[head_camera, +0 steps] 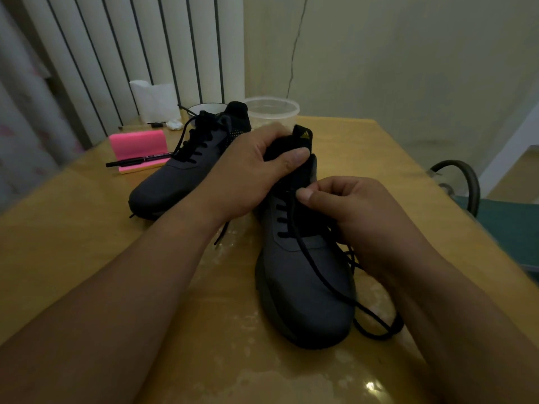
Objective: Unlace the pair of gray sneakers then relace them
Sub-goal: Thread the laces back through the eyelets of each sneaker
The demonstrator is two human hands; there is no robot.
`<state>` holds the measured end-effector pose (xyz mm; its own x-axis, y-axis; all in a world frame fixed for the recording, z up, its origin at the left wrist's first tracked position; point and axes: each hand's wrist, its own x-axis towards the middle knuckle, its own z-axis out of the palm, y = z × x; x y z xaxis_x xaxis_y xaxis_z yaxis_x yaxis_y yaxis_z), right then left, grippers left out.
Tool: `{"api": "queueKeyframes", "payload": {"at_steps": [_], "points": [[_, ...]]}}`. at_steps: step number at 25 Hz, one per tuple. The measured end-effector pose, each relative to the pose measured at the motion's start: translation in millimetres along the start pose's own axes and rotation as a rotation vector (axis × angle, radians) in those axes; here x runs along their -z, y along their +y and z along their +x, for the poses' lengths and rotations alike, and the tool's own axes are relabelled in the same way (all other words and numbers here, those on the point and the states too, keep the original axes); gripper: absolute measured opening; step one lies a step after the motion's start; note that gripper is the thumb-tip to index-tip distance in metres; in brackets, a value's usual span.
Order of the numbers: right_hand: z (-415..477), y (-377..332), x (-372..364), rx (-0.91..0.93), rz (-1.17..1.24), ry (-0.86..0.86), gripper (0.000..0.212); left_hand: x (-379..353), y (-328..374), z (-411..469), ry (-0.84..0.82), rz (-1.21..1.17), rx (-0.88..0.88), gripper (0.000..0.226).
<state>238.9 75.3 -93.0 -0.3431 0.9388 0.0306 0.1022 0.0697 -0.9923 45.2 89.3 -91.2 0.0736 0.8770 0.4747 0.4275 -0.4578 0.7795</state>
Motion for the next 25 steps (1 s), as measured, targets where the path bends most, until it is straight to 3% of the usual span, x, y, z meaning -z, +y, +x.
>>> {"api": "queueKeyframes", "payload": {"at_steps": [3, 8, 14, 21, 23, 25], "points": [[-0.4, 0.4, -2.8, -0.031, 0.047, -0.019, 0.013, 13.7, 11.5, -5.5, 0.182, 0.321, -0.171, 0.022], [0.2, -1.4, 1.9, -0.055, 0.083, -0.07, 0.011, 35.3, 35.0, -32.8, -0.201, 0.47, -0.083, 0.009], [2.7, 1.9, 3.6, -0.077, 0.096, -0.109, 0.008, 34.7, 34.2, -34.2, -0.265, 0.492, -0.024, 0.008], [3.4, 1.3, 4.7, -0.034, 0.083, -0.13, 0.01, 17.3, 20.6, -45.2, -0.171, 0.175, 0.037, 0.01], [4.3, -0.1, 9.3, -0.032, 0.054, -0.141, 0.015, 10.4, 16.4, -48.5, -0.059, 0.032, 0.092, 0.013], [5.5, -2.9, 17.3, -0.046, 0.076, -0.17, 0.013, 10.3, 16.6, -48.3, 0.133, -0.257, 0.176, 0.018]]}}
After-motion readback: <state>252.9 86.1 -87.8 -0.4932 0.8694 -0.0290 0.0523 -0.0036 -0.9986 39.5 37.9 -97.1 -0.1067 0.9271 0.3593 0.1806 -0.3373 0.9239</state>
